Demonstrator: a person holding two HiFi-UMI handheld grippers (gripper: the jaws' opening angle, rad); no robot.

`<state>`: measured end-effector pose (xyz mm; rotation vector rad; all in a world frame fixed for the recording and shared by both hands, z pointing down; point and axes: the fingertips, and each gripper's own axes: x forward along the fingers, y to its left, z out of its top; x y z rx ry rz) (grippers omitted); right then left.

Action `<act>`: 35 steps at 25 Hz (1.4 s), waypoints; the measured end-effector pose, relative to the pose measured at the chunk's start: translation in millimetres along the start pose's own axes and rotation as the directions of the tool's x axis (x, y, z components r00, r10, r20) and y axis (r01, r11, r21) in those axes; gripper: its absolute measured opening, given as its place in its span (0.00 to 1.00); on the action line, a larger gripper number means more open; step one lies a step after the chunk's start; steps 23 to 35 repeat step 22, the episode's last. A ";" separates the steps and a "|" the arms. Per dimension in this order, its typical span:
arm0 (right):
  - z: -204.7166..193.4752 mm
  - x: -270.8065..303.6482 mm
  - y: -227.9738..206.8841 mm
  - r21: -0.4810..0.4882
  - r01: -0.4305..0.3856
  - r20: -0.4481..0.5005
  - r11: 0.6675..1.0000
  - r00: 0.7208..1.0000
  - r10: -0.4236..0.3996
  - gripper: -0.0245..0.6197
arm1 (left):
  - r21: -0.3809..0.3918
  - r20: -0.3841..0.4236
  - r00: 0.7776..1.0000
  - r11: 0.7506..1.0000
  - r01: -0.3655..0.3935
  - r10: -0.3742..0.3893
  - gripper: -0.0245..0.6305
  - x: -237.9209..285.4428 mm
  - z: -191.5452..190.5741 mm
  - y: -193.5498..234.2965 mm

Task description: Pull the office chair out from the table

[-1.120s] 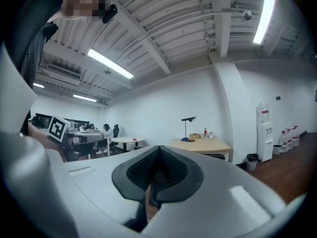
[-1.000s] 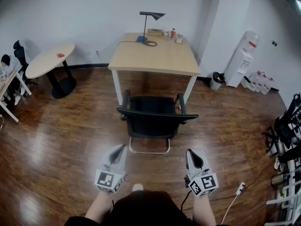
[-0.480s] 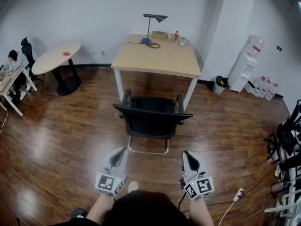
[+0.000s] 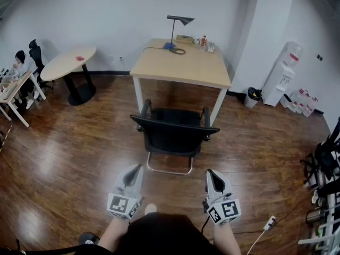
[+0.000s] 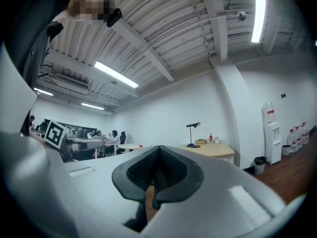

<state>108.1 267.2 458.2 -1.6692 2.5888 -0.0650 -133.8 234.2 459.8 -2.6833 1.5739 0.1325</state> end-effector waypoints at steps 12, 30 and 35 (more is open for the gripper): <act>-9.9 9.0 14.1 0.014 -0.035 -0.004 0.999 0.999 0.035 0.06 | 0.002 -0.017 1.000 1.000 -0.021 0.021 0.04 -6.0 -6.1 12.6; -14.9 31.0 18.6 0.040 -0.077 -0.005 0.996 0.997 0.077 0.06 | -0.010 -0.055 0.997 0.999 -0.050 0.050 0.04 -3.3 -16.1 40.1; -14.9 31.0 18.6 0.040 -0.077 -0.005 0.996 0.997 0.077 0.06 | -0.010 -0.055 0.997 0.999 -0.050 0.050 0.04 -3.3 -16.1 40.1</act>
